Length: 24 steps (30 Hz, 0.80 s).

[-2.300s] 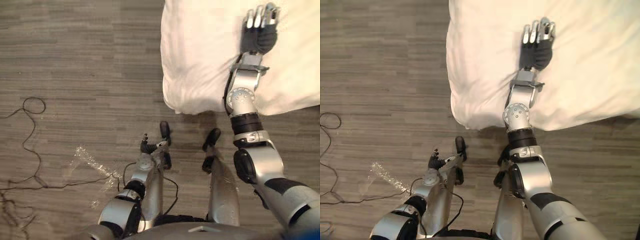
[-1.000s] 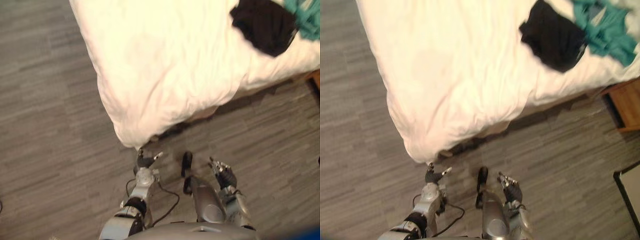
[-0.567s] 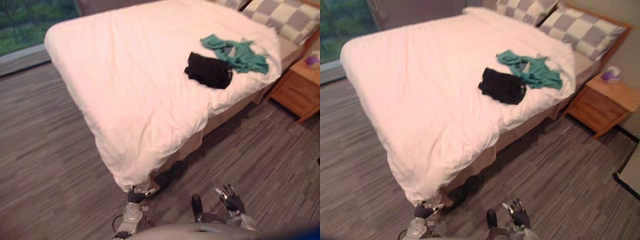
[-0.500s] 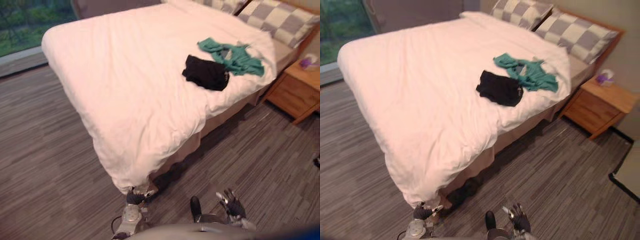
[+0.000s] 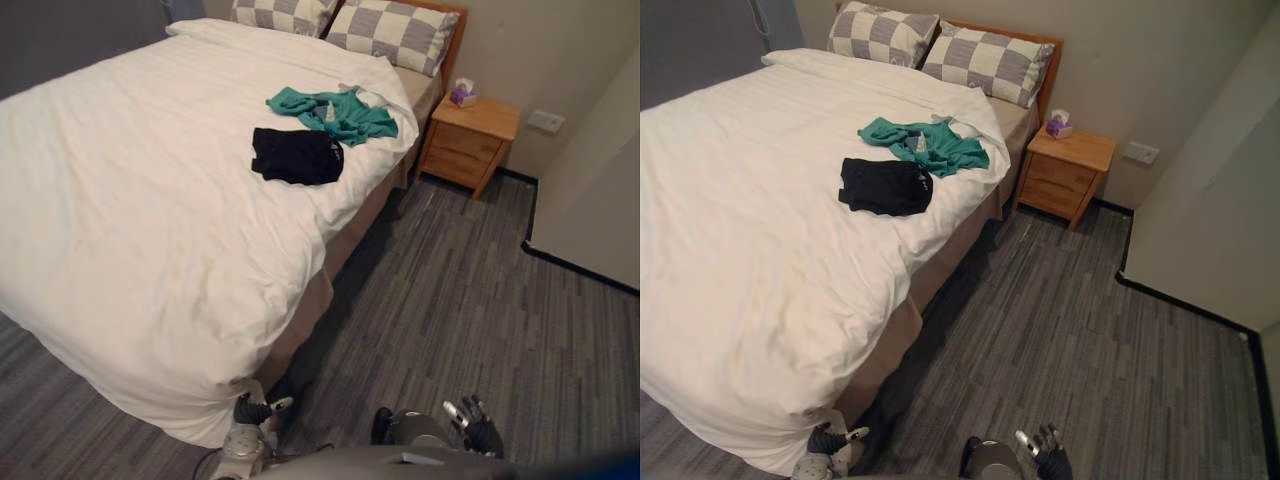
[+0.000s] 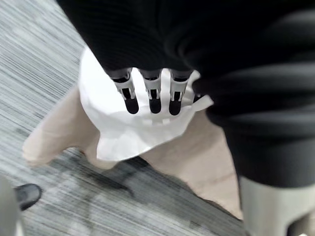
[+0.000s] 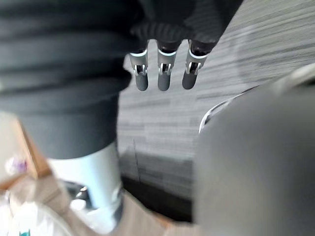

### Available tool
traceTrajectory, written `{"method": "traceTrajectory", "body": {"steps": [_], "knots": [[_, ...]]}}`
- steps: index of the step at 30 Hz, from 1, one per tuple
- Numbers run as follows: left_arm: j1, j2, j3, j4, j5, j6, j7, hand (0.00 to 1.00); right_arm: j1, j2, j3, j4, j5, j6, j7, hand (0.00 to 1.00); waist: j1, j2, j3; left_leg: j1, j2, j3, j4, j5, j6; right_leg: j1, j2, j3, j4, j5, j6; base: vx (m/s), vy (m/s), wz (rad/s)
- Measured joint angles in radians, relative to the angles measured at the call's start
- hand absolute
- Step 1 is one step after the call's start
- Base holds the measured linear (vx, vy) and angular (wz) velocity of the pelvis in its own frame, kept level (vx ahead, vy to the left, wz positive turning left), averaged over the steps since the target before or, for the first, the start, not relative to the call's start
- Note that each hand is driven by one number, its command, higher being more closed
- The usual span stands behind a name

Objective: Tidy the bed and pick cloth on bed and put in laundry

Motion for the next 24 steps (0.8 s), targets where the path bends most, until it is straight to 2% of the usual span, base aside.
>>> {"method": "traceTrajectory", "body": {"steps": [1, 2, 3, 4, 5, 7, 9, 12, 13, 14, 16, 17, 18, 19, 20, 21, 22, 24], "knots": [[0.002, 0.0, -0.001, 0.0, 0.0, 0.0, 0.001, 0.0, -0.004, -0.007, -0.013, -0.001, 0.0, 0.001, 0.001, 0.0, -0.007, 0.026, 0.006, -0.008, 0.022, 0.029, -0.01, 0.008, 0.001, 0.0, -0.002, -0.061, 0.01, -0.014, -0.012, -0.13, -0.044, -0.59], [-0.007, 0.002, -0.004, -0.002, -0.001, -0.001, 0.001, 0.0, -0.001, -0.013, -0.015, 0.001, -0.001, 0.004, -0.001, 0.0, -0.015, 0.026, 0.009, -0.011, 0.032, 0.041, -0.003, 0.01, -0.003, 0.0, -0.036, -0.102, 0.11, -0.04, -0.034, -0.05, -0.046, -0.33], [-0.004, 0.008, -0.012, -0.003, 0.0, -0.002, 0.0, 0.0, 0.009, -0.009, -0.013, 0.001, -0.003, 0.005, -0.002, 0.0, -0.018, 0.013, 0.003, -0.009, 0.024, 0.04, -0.002, 0.011, -0.006, 0.022, -0.042, -0.105, 0.095, -0.043, -0.02, -0.01, -0.044, -0.43], [0.0, 0.008, -0.027, 0.0, 0.003, -0.005, -0.006, 0.0, 0.021, -0.005, -0.003, 0.012, -0.012, 0.009, -0.007, 0.0, -0.013, 0.011, 0.004, 0.004, 0.019, 0.046, 0.001, 0.013, -0.018, 0.069, 0.0, -0.067, -0.022, -0.007, -0.008, 0.01, -0.045, -0.51], [0.003, 0.007, -0.061, 0.0, 0.01, -0.01, -0.01, 0.0, 0.023, -0.009, 0.005, 0.013, -0.02, 0.009, -0.012, 0.0, -0.011, 0.013, -0.006, 0.003, 0.027, 0.045, -0.002, 0.026, -0.019, 0.124, 0.035, -0.044, -0.164, 0.06, -0.007, 0.02, -0.055, -0.6], [-0.004, 0.004, -0.091, 0.001, 0.034, -0.019, -0.021, 0.0, 0.017, -0.007, 0.011, 0.015, -0.038, 0.01, -0.022, 0.0, -0.015, 0.003, 0.0, 0.004, 0.031, 0.058, 0.012, 0.026, -0.019, 0.149, 0.056, -0.019, -0.255, 0.109, -0.015, -0.01, -0.066, -0.56], [-0.005, 0.007, -0.1, 0.009, 0.037, -0.03, -0.021, 0.0, 0.02, -0.006, 0.011, 0.016, -0.038, 0.011, -0.031, 0.0, -0.016, 0.002, 0.001, 0.005, 0.032, 0.059, 0.03, 0.026, -0.019, 0.149, 0.061, 0.001, -0.256, 0.11, -0.016, -0.05, -0.016, -0.38], [-0.006, 0.009, -0.095, 0.014, 0.018, -0.062, -0.018, 0.0, 0.009, -0.011, 0.011, 0.019, -0.038, 0.031, -0.048, 0.0, -0.007, -0.011, 0.012, -0.002, 0.035, -0.014, 0.093, 0.026, -0.019, 0.148, 0.064, 0.048, -0.256, 0.108, -0.018, -0.03, -0.022, -0.41], [-0.006, 0.011, -0.094, 0.011, 0.002, -0.08, -0.018, 0.0, -0.008, -0.016, 0.011, 0.032, -0.04, 0.048, -0.054, 0.0, -0.004, -0.008, 0.022, -0.018, 0.028, -0.095, 0.136, 0.022, -0.012, 0.145, 0.065, 0.08, -0.255, 0.11, -0.015, -0.03, -0.048, -0.8], [-0.006, 0.01, -0.087, 0.01, -0.009, -0.092, -0.009, 0.0, -0.021, -0.019, 0.018, 0.038, -0.041, 0.063, -0.067, 0.0, -0.001, -0.013, 0.034, -0.039, 0.012, -0.199, 0.17, 0.003, 0.014, 0.139, 0.067, 0.114, -0.256, 0.111, -0.013, -0.03, -0.032, -0.82], [-0.002, 0.0, -0.079, 0.006, -0.032, -0.104, 0.001, 0.0, -0.042, -0.043, 0.019, 0.046, -0.075, 0.076, -0.082, 0.0, 0.001, 0.011, 0.037, -0.042, -0.035, -0.333, 0.14, -0.062, 0.035, 0.108, 0.085, 0.17, -0.256, 0.11, -0.01, -0.09, 0.048, -1.11], [0.005, -0.022, -0.087, 0.005, -0.062, -0.109, -0.001, 0.0, -0.054, -0.07, 0.018, 0.04, -0.087, 0.077, -0.089, 0.0, 0.001, 0.072, 0.027, -0.058, -0.036, -0.377, 0.064, -0.102, 0.081, 0.072, 0.139, 0.181, -0.255, 0.065, 0.043, -0.1, 0.155, -1.74], [0.006, -0.03, -0.088, 0.008, -0.119, -0.108, -0.005, 0.0, -0.073, -0.089, 0.016, 0.041, -0.114, 0.082, -0.101, 0.0, 0.009, 0.11, 0.03, -0.056, -0.008, -0.316, 0.058, -0.099, 0.094, 0.032, 0.146, 0.133, -0.152, 0.041, -0.035, -0.06, 0.154, -1.44], [0.005, -0.028, -0.097, 0.015, -0.13, -0.103, -0.01, 0.0, -0.07, -0.094, 0.017, 0.038, -0.124, 0.082, -0.106, 0.0, -0.002, 0.111, 0.03, -0.051, -0.005, -0.309, 0.055, -0.097, 0.089, 0.024, 0.142, 0.118, -0.093, 0.038, -0.05, 0.08, 0.104, -0.94], [0.005, -0.023, -0.102, 0.02, -0.136, -0.086, -0.028, 0.0, -0.042, -0.079, 0.018, 0.035, -0.129, 0.086, -0.114, 0.0, -0.016, 0.097, 0.025, -0.044, -0.007, -0.301, 0.053, -0.09, 0.077, 0.056, 0.13, 0.105, -0.075, 0.035, -0.05, 0.12, 0.036, -0.36], [-0.003, -0.011, -0.105, 0.021, -0.149, -0.065, -0.051, 0.0, -0.01, -0.066, 0.016, 0.036, -0.117, 0.103, -0.121, 0.0, -0.01, 0.086, 0.026, -0.026, -0.016, -0.296, 0.055, -0.082, 0.062, 0.125, 0.128, 0.115, -0.155, 0.033, -0.056, 0.15, 0.046, -0.29], [-0.007, 0.001, -0.125, 0.019, -0.159, -0.045, -0.073, 0.0, 0.005, -0.062, 0.019, 0.036, -0.114, 0.117, -0.126, 0.0, -0.014, 0.077, 0.021, -0.028, -0.025, -0.311, 0.06, -0.059, 0.062, 0.158, 0.128, 0.118, -0.235, 0.073, -0.043, 0.14, 0.029, -0.24], [-0.012, 0.002, -0.137, 0.016, -0.161, -0.026, -0.094, 0.0, 0.005, -0.067, 0.02, 0.035, -0.114, 0.13, -0.126, 0.0, -0.012, 0.07, 0.016, -0.032, -0.037, -0.347, 0.061, -0.041, 0.059, 0.161, 0.122, 0.127, -0.252, 0.088, -0.05, 0.08, 0.015, -0.1]]}}
